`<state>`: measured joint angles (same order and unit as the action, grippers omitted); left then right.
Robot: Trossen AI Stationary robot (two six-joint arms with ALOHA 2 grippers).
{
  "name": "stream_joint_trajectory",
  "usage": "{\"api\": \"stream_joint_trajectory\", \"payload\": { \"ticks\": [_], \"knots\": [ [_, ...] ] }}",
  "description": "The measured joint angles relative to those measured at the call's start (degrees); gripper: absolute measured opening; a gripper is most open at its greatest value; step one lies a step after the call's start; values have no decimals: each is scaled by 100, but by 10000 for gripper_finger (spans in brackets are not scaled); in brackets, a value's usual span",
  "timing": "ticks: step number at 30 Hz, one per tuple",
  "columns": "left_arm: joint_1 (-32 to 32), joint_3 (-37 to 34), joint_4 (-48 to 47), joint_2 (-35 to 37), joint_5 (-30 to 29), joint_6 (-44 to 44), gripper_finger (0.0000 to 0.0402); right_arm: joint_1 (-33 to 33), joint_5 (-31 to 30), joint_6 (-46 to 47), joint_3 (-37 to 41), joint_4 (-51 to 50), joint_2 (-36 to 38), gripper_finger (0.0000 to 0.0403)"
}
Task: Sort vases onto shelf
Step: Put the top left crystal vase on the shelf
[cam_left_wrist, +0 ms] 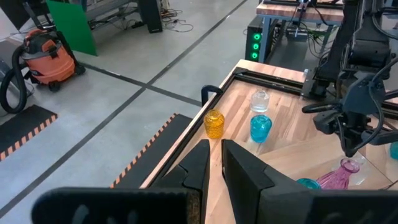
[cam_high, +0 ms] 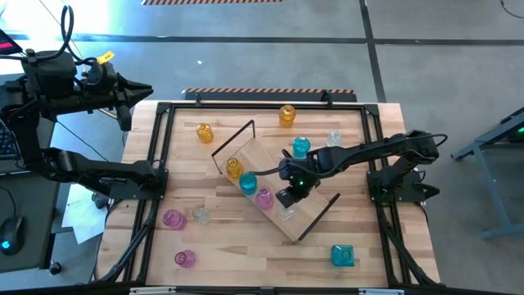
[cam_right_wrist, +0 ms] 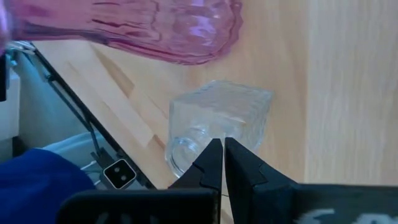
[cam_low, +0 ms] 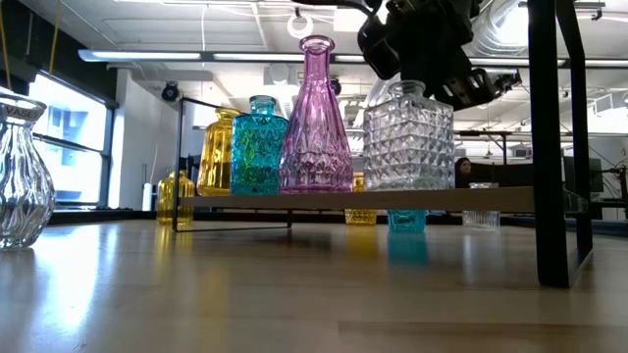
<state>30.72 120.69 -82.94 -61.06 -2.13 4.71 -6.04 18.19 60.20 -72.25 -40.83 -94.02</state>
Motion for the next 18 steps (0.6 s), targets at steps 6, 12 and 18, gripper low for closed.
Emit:
{"api": "stream_joint_trajectory", "payload": {
  "ticks": [6, 12, 18],
  "knots": [
    [0, 2, 0, 0, 0, 0, 37, -10, 156, 36, 0, 226, 0, 0],
    [0, 0, 1, 0, -1, -2, 37, -13, 185, 31, 0, 231, 0, 0],
    [0, 1, 1, 0, 0, -4, 37, -13, 281, 26, 0, 342, 0, 0]
  ]
}}
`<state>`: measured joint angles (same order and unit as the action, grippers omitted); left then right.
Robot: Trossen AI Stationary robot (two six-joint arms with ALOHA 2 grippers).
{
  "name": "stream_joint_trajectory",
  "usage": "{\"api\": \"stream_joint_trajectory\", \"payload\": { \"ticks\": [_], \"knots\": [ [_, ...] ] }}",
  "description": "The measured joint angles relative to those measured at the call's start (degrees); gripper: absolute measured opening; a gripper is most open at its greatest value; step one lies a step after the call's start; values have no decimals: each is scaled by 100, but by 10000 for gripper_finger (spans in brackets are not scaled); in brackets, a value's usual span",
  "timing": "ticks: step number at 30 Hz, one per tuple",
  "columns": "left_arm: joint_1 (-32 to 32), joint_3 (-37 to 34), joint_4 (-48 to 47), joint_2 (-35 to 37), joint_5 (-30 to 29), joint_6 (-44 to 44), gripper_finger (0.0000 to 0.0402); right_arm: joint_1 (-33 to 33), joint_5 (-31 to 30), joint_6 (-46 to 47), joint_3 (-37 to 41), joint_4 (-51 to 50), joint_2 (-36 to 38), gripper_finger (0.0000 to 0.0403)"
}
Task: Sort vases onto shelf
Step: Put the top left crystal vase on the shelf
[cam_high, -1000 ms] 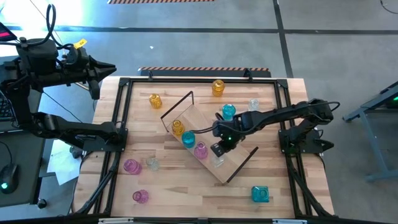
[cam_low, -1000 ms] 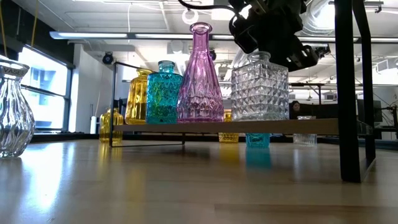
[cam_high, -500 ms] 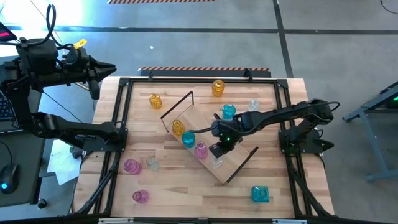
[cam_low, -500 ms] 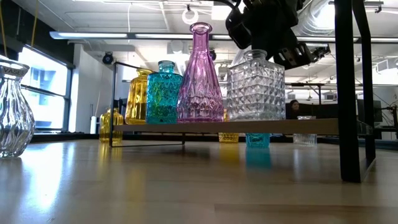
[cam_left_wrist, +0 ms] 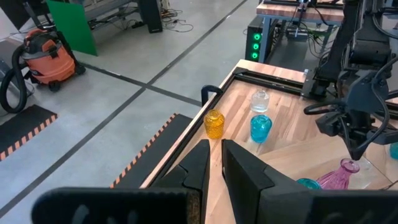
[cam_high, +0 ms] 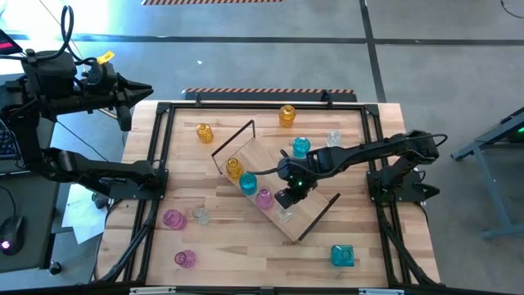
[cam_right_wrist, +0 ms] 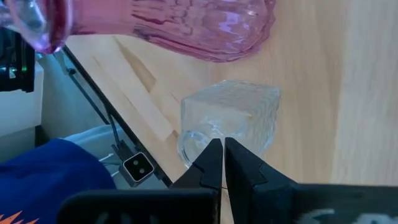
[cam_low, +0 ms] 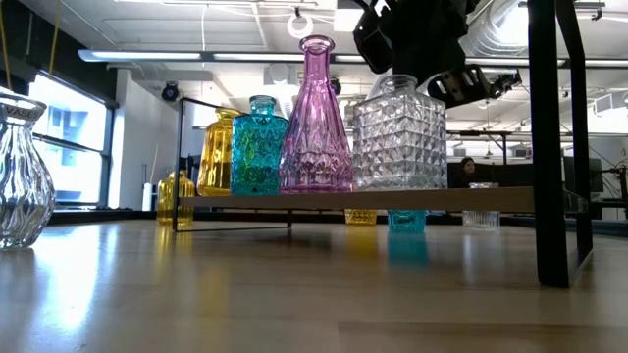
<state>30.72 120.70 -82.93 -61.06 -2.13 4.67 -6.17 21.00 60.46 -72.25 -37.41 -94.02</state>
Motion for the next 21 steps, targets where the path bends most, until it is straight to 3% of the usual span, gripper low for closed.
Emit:
{"api": "stream_joint_trajectory", "payload": {
  "ticks": [18, 21],
  "knots": [
    [0, -1, 1, 0, 6, -7, 37, -138, 145, -34, 0, 539, -1, 0],
    [0, 0, -8, -2, 374, 57, 37, -102, 48, -92, -10, 946, 99, 0]
  ]
}}
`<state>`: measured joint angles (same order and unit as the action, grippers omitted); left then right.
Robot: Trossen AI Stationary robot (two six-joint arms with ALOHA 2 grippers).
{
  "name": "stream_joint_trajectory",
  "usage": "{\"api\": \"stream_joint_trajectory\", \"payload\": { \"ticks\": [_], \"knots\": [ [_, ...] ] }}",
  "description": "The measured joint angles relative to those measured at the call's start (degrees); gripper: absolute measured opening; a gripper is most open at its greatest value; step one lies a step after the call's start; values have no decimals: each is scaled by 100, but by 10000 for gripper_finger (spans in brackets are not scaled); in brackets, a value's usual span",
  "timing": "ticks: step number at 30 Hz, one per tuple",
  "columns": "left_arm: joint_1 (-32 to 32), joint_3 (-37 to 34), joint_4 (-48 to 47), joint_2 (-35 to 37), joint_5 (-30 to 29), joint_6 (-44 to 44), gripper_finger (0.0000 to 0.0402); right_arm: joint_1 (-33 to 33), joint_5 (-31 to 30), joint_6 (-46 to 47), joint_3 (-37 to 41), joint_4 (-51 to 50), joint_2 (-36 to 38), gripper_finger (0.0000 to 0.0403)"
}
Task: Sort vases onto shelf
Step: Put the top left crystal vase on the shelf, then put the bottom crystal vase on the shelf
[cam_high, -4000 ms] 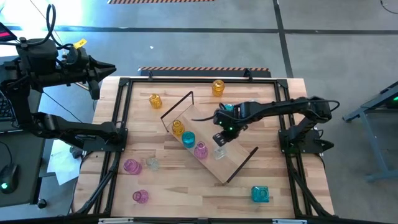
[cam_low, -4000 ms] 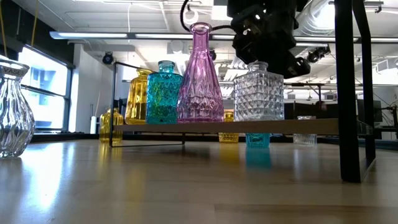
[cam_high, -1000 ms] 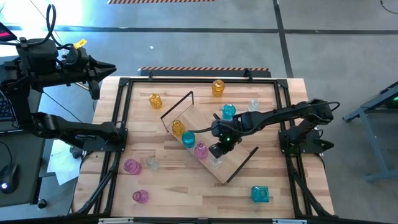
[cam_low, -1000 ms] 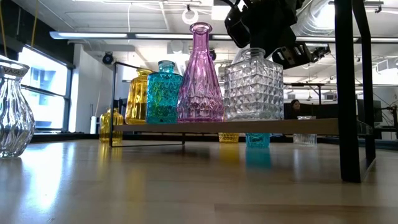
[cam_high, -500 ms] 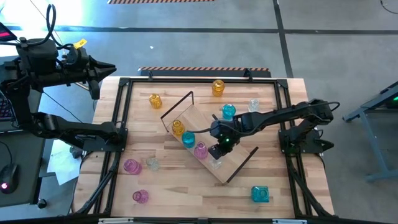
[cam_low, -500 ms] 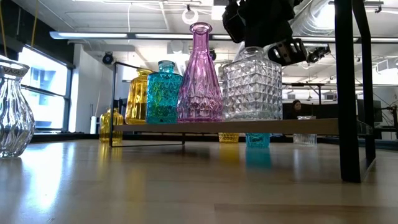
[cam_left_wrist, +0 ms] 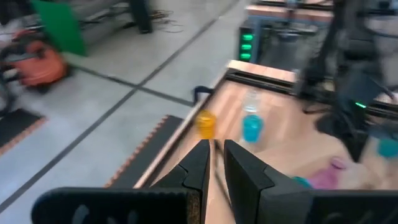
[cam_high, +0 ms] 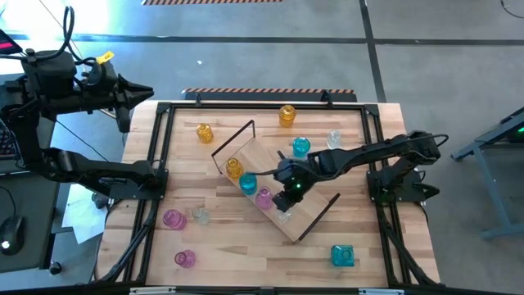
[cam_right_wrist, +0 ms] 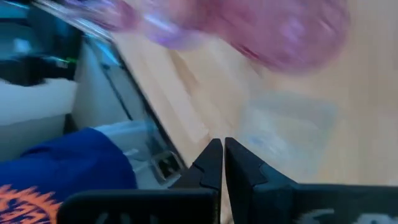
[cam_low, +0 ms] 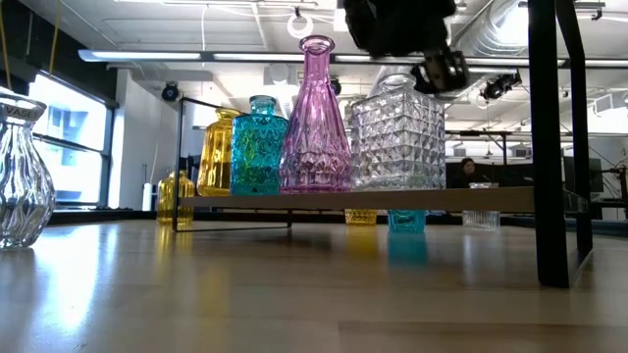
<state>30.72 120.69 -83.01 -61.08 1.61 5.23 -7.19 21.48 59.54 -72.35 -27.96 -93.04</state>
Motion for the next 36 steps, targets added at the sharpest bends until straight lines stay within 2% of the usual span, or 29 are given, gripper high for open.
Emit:
{"api": "stream_joint_trajectory", "payload": {
  "ticks": [4, 11, 15, 19, 22, 28, 32, 36],
  "knots": [
    [0, -1, -141, -25, 680, 133, 37, 69, -626, -425, -461, 34, 145, 0],
    [-2, -54, -705, -163, 826, 258, 37, 156, -2038, -1750, -1989, -832, 164, 0],
    [-4, -718, -491, 14, 1537, -187, 37, 156, -2968, -2255, -2851, -1628, 162, 0],
    [-7, -1857, -462, 383, 1532, -467, 37, 156, -3786, -2617, -3489, -2470, 161, 0],
    [-59, -3011, 134, 815, 1552, -887, 35, 203, -4114, -2757, -3894, -3125, 164, 0],
    [-681, -5017, 2233, 1680, 1615, -2059, 21, 467, -4144, -2771, -4335, -4506, 162, 0],
    [-1372, -5880, 3603, 1938, 1462, -3022, 6, 674, -4101, -2919, -4421, -5113, 160, 0],
    [-2289, -6388, 4572, 1794, 880, -3480, 1, 857, -3979, -3260, -4425, -5378, 160, 0]
  ]
}}
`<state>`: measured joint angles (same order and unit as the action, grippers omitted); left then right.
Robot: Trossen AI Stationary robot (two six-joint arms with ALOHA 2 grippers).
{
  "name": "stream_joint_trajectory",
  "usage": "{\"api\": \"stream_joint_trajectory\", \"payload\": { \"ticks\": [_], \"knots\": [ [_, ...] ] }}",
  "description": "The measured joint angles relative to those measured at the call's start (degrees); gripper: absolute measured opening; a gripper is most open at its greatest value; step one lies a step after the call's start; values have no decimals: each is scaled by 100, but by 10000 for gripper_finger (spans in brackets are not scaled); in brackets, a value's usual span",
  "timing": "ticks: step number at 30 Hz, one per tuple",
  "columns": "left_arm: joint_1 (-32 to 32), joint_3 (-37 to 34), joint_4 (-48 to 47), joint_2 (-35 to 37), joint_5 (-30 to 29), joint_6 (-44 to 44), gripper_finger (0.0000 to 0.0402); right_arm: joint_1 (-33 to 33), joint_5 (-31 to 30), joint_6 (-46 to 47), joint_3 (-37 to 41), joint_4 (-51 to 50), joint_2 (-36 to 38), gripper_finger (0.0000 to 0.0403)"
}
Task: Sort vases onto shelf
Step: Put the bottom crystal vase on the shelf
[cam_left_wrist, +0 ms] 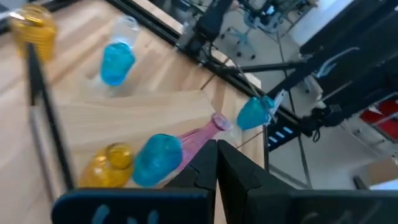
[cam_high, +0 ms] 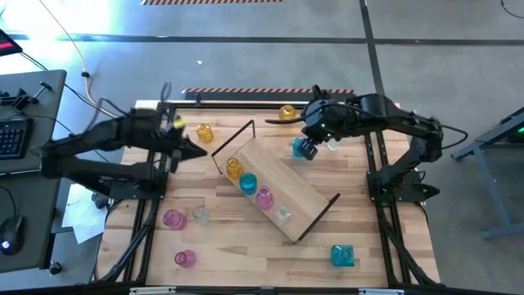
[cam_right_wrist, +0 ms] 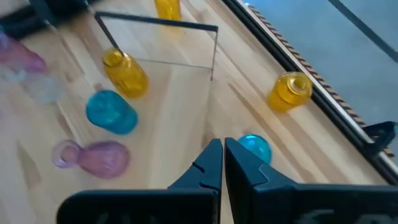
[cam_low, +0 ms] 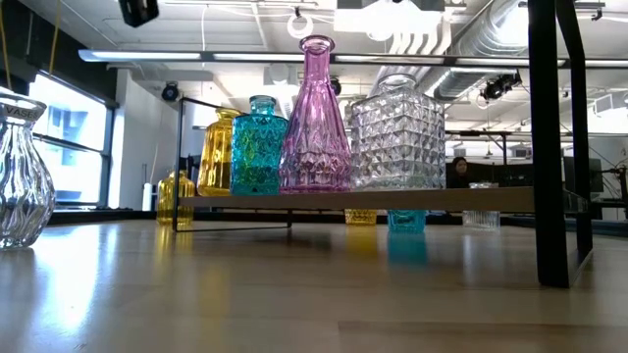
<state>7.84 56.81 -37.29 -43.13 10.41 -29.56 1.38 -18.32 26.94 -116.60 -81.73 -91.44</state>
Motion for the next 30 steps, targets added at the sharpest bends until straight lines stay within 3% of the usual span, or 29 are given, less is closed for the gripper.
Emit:
{"api": "stream_joint_trajectory", "payload": {
  "ticks": [5, 11, 20, 25, 30],
  "knots": [
    [-1268, -76, 482, -684, -946, -133, 1, 218, 366, -536, 0, -91, 2, 0],
    [-2430, 204, -148, -1431, -1787, -608, 0, 458, 965, -1108, 0, -215, 2, 0],
    [-3702, 313, -1533, -1673, -2006, -2547, 0, 615, 1431, -1734, 0, -596, 2, 0],
    [-4226, 313, -1608, -1674, -1985, -2632, 0, 613, 1429, -1320, 2, -622, 2, 0],
    [-4483, 309, -1670, -1674, -1904, -2063, 0, 611, 1256, -569, 2, -446, 2, 0]
  ]
}}
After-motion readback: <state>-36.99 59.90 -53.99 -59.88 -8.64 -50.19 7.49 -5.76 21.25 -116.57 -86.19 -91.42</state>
